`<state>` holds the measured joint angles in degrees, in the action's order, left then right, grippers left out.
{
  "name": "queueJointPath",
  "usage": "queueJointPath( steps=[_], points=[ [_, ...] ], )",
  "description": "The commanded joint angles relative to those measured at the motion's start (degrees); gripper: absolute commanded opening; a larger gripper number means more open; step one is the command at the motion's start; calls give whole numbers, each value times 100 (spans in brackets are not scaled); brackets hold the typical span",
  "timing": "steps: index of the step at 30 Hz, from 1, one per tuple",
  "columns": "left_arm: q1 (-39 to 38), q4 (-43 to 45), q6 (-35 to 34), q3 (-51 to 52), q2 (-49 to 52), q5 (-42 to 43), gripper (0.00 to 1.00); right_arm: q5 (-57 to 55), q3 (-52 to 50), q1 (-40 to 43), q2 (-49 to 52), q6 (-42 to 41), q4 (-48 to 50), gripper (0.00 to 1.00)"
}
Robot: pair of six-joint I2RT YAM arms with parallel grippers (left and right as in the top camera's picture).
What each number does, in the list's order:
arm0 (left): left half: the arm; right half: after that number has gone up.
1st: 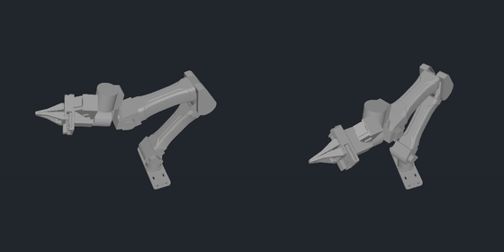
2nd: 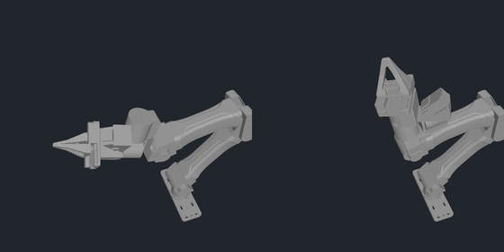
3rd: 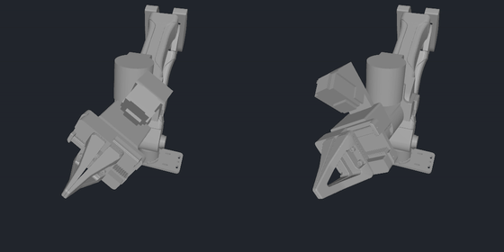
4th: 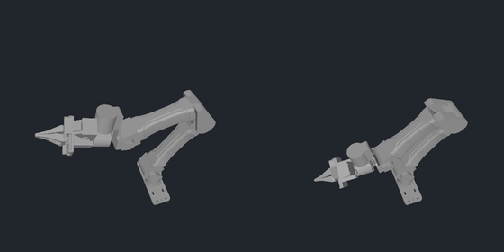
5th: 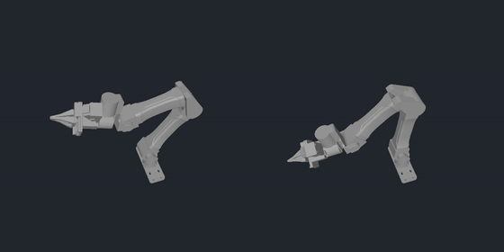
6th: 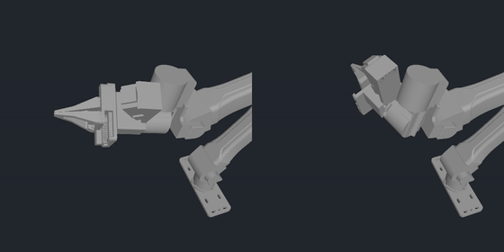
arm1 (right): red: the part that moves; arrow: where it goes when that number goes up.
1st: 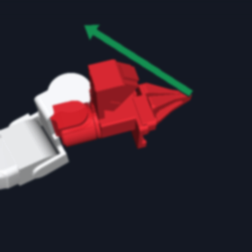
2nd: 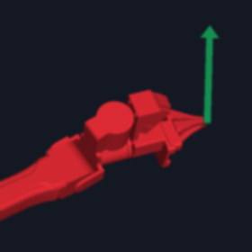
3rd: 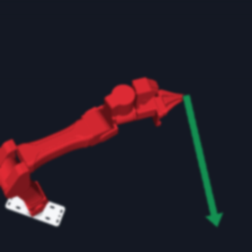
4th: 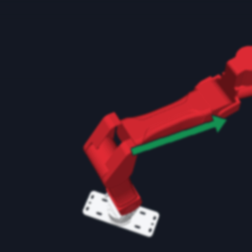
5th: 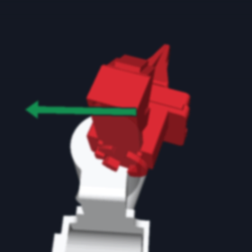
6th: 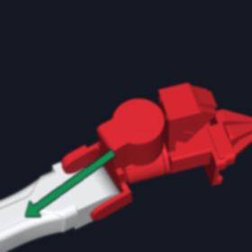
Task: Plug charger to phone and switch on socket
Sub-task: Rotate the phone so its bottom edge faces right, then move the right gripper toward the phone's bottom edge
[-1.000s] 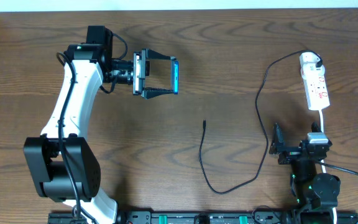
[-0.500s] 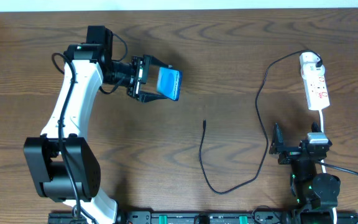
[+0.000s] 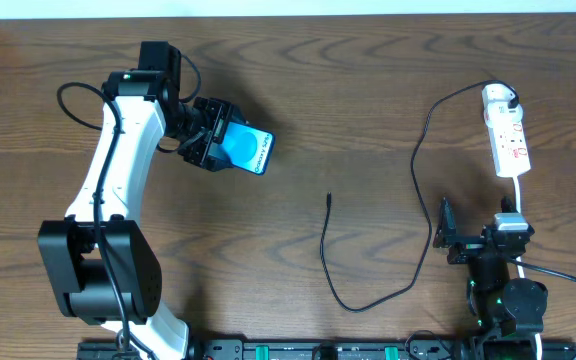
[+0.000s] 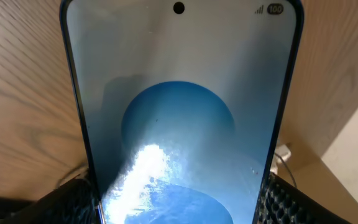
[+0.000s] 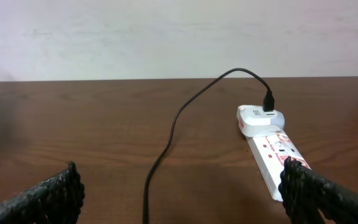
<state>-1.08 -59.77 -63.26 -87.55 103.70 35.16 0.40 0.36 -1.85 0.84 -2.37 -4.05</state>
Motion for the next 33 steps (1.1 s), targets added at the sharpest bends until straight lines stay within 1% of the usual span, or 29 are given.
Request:
queueJointPath(
  steps=[1,8,14,18,22,24,29,33],
  points=[
    [2,7,-205,-44,-116,-400,7,-26,-4,-50,-50,-33,-26,99],
    [0,11,-472,-44,-116,-503,7,-24,-4,-50,-50,-33,-26,99],
    [-4,20,-479,-44,-116,-361,7,-28,-4,-48,-50,-33,94,99],
    [-2,24,-483,-44,-116,-96,8,-9,-4,-48,-50,-35,560,99],
    [-4,22,-590,-44,-116,-66,8,-50,22,-44,-50,-37,1456,99],
    [-4,24,-625,-44,-116,-66,8,-140,151,-44,-48,-42,1615,99],
    [-4,22,-636,-44,-116,-66,8,-306,975,-44,129,-83,1045,99],
    [-4,22,-673,-44,-116,-66,8,-306,2015,-44,726,-81,269,99]
  ],
)
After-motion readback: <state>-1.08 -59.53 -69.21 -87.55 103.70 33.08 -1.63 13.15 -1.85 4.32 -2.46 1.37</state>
